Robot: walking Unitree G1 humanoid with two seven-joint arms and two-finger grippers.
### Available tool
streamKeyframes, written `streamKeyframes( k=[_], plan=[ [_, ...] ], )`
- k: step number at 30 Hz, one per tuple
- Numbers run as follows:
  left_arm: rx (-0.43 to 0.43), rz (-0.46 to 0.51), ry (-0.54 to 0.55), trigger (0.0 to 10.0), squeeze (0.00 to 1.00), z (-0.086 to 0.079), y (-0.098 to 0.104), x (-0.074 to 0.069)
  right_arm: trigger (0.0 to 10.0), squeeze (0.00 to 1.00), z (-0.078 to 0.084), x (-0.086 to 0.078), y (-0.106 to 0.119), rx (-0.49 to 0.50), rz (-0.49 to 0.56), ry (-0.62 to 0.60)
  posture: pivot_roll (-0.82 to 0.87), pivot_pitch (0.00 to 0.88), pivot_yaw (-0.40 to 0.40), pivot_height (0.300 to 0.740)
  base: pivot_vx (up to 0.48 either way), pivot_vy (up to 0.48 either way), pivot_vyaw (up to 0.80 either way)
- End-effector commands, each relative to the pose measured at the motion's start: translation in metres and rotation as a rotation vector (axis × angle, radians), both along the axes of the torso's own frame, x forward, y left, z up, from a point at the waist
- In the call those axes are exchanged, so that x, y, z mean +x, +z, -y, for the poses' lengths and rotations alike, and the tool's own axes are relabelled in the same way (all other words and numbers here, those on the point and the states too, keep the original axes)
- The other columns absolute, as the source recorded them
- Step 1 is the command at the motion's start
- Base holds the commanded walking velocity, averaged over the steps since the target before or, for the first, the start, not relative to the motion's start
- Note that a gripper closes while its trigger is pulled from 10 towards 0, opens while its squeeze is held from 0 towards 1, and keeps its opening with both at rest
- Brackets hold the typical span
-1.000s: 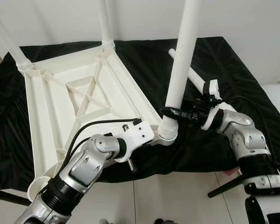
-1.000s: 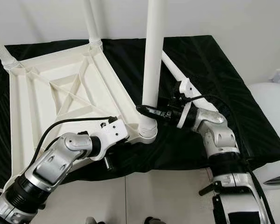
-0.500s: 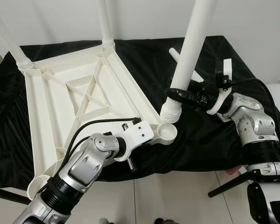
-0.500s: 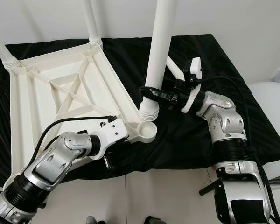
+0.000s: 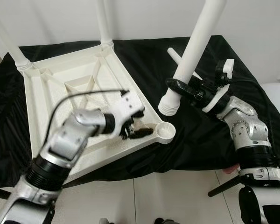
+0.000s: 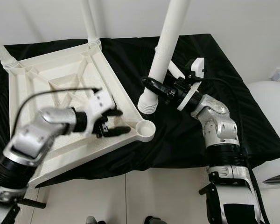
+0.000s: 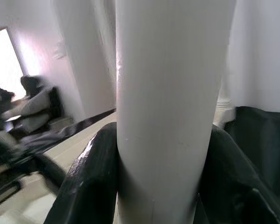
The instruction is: Building children table
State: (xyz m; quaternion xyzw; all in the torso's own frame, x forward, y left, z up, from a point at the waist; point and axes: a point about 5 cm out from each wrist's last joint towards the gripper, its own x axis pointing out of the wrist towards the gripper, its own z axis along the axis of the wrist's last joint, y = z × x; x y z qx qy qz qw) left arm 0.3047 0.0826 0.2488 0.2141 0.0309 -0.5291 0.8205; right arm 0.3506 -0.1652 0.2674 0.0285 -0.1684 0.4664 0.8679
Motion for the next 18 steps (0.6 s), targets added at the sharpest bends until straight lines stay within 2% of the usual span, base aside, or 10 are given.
streamKeyframes(
  k=[1,2,3,5,8,9,10,16,17,18],
  plan=[
    [-0.040,0.005,-0.044,10.0,1.00,-0.003,0.011,0.002,10.0,0.00,0.000,0.004,0.003,0.039,0.006,-0.043,-0.06,0.162,0.055,0.740,0.000,0.000,0.00],
    [-0.040,0.005,-0.044,10.0,1.00,-0.003,0.011,0.002,10.0,0.00,0.000,0.004,0.003,0.039,0.006,-0.043,-0.06,0.162,0.055,0.740,0.000,0.000,0.00],
    [-0.083,0.026,-0.019,10.0,0.00,-0.004,0.019,0.009,10.0,0.00,0.002,0.006,0.004,0.071,0.001,-0.088,-0.05,0.154,0.052,0.740,0.000,0.000,0.00],
    [-0.160,0.073,0.077,10.0,0.00,-0.006,0.028,0.023,10.0,0.00,0.003,0.011,0.003,0.108,-0.012,-0.171,-0.06,0.146,0.049,0.740,0.000,0.000,0.00],
    [-0.221,0.084,0.160,10.0,0.00,-0.006,0.032,0.032,10.0,0.00,0.004,0.013,0.002,0.110,-0.020,-0.220,-0.06,0.135,0.047,0.740,0.000,0.000,0.00],
    [-0.289,0.082,0.228,10.0,0.00,-0.006,0.035,0.038,10.0,0.00,0.004,0.014,0.000,0.108,-0.029,-0.257,-0.06,0.121,0.046,0.740,0.000,0.000,0.00],
    [-0.422,0.037,0.317,10.0,0.00,-0.003,0.038,0.044,10.0,0.00,0.004,0.014,-0.006,0.091,-0.044,-0.320,-0.06,0.105,0.044,0.740,0.000,0.000,0.00],
    [-0.530,-0.010,0.355,10.0,0.00,0.000,0.034,0.044,10.0,0.00,-0.001,0.008,-0.016,0.093,-0.059,-0.339,-0.06,0.072,0.035,0.740,0.000,0.000,0.00],
    [-0.560,-0.040,0.343,10.0,1.00,0.001,0.031,0.043,10.0,0.00,-0.003,0.006,-0.018,0.098,-0.060,-0.335,-0.06,0.051,0.035,0.740,0.000,0.000,0.00],
    [-0.579,-0.055,0.326,10.0,1.00,0.001,0.031,0.043,10.0,0.00,-0.004,0.004,-0.019,0.104,-0.060,-0.336,-0.06,0.051,0.035,0.740,0.000,0.000,0.00]
  ],
)
